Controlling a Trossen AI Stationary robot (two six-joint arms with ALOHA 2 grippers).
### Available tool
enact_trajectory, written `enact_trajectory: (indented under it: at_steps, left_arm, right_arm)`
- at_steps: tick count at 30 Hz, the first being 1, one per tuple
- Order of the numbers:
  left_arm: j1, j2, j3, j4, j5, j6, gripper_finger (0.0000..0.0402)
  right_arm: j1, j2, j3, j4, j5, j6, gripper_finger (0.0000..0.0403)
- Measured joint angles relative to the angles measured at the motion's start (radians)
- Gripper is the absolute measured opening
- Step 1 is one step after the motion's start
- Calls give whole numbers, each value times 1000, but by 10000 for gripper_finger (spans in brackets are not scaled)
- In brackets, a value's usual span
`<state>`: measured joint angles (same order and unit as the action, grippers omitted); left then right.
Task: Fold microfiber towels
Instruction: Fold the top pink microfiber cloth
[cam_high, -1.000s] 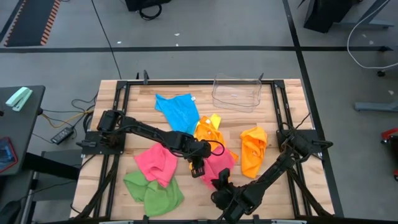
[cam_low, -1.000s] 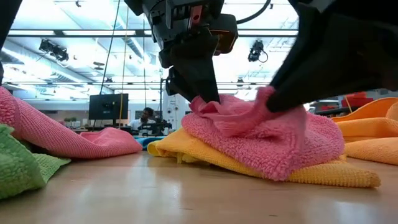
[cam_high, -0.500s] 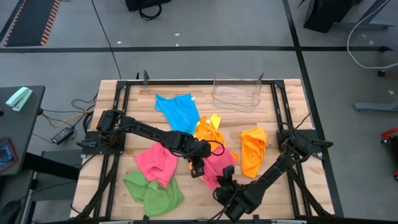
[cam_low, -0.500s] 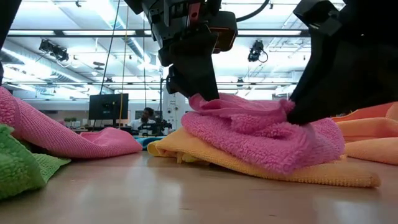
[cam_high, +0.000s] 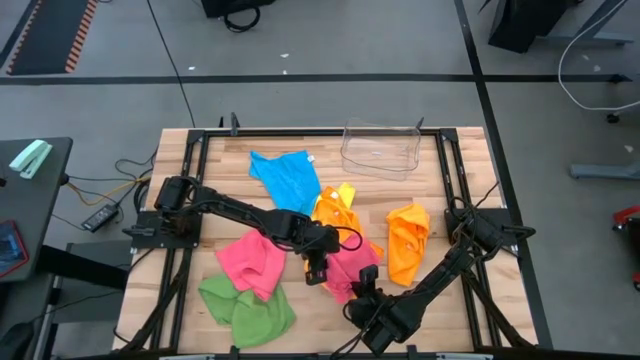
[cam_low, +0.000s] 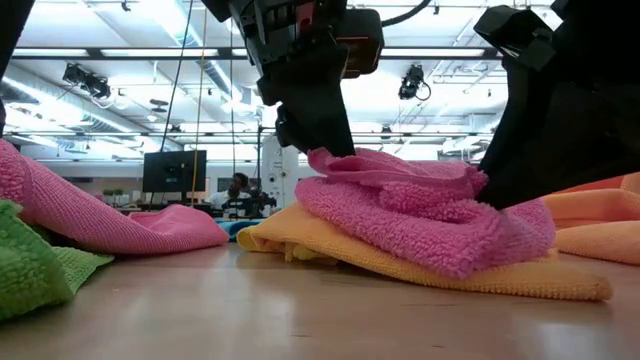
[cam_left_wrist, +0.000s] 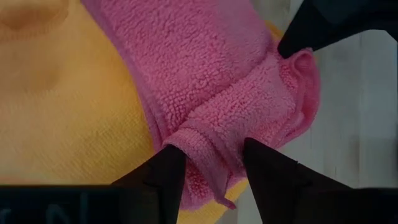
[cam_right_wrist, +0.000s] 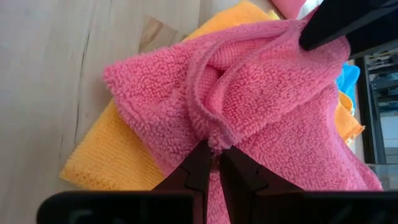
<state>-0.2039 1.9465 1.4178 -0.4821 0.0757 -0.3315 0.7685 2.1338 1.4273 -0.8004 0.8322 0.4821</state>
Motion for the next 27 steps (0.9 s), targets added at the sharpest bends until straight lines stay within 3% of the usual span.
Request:
enact_trajectory:
  at_steps: [12,21,27]
  left_arm:
    - [-7,-25,89,-64,-57,126,229]
    - [-50,-30,124,-226,-50,102,206]
    - [-111,-30,83,-222,-54,72,192]
  right_arm:
    - [0,0,0,3,2,34,40]
    - [0,0,0,-4,7,31,40]
    - [0,0,0,-4,7,38,41]
